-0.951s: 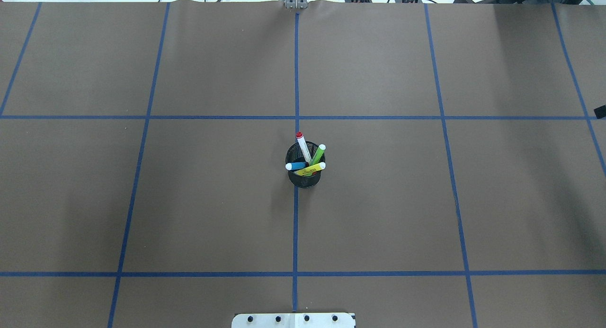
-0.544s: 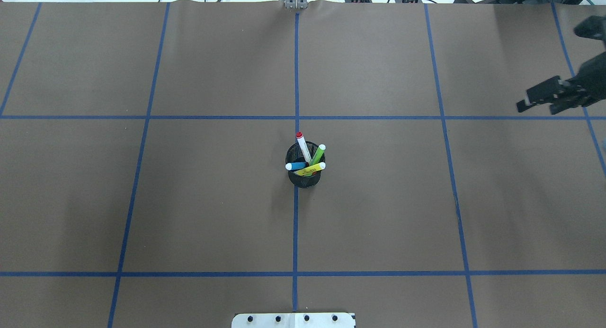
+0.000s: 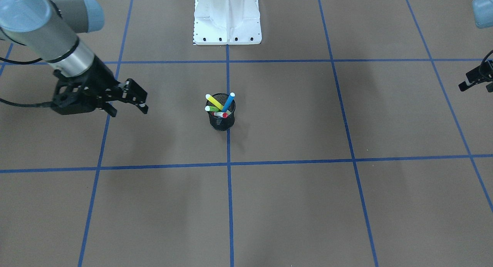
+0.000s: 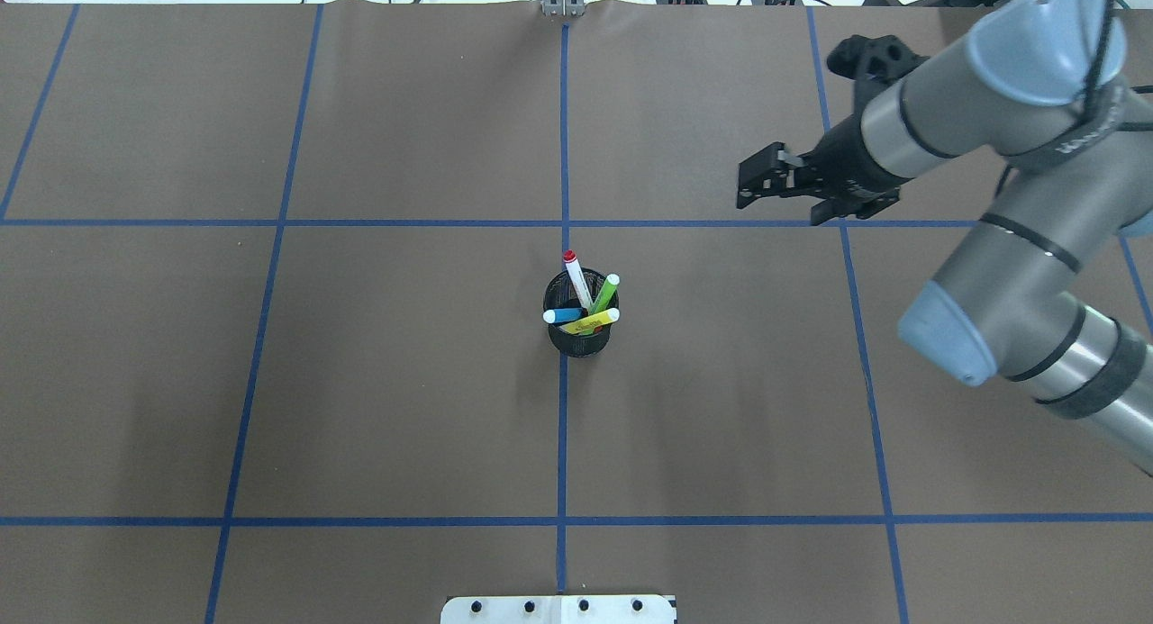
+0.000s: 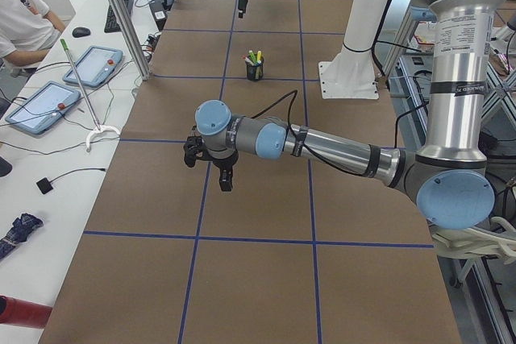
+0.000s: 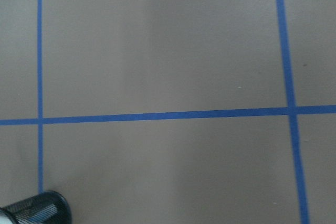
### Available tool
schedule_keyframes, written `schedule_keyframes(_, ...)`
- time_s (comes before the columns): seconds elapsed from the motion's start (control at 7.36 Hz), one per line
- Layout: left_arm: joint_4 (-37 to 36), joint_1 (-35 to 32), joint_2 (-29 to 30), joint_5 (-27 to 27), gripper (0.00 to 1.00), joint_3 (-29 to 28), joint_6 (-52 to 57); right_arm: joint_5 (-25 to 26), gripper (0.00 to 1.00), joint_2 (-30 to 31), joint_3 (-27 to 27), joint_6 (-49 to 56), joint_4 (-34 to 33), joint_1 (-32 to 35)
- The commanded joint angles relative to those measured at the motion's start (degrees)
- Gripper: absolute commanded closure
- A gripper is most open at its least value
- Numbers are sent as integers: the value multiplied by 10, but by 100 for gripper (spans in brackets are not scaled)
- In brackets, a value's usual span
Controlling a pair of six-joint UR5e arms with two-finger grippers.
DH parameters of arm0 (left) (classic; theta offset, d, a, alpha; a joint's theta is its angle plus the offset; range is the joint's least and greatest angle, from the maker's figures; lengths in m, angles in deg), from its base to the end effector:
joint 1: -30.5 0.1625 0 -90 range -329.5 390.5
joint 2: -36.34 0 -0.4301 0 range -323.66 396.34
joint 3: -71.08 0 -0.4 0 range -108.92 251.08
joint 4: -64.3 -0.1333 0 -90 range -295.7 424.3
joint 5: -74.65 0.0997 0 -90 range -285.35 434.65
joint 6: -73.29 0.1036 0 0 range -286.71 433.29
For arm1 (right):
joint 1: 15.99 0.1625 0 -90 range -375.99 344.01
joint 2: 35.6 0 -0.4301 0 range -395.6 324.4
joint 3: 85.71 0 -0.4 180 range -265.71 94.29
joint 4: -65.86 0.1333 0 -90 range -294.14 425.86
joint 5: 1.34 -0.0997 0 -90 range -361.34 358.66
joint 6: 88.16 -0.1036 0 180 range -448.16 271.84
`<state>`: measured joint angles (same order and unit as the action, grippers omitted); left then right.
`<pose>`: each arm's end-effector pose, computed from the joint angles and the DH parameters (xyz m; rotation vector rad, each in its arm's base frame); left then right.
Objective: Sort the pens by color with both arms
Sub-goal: 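Move the right gripper over the black mesh pen cup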
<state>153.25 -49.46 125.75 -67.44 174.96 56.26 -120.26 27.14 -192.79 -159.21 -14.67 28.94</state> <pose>0.0357 -0.4972 0.5417 -0.0188 0.9265 -0.0160 -0.3767 -0.4933 0.2383 0.0897 -1.0252 0.1759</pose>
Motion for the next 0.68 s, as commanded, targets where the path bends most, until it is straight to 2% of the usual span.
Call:
schedule_keyframes(0.0, -1, 0, 0, -3, 0, 1, -2, 121, 2, -126, 8, -53, -141, -103)
schedule_keyframes(0.14, -1, 0, 0, -3, 0, 2, -2, 166, 3, -157, 35, -106, -147, -140)
schedule_keyframes(0.27, -1, 0, -1, -3, 0, 5, -2, 201, 4, -207, 94, -163, -147, -165)
schedule_keyframes(0.41, -1, 0, -1, -3, 0, 5, -2, 207, 4, -221, 116, -177, -147, -177)
schedule_keyframes(0.54, 0, 0, -1, -3, 0, 5, -2, 219, 9, -221, 120, -182, -148, -187)
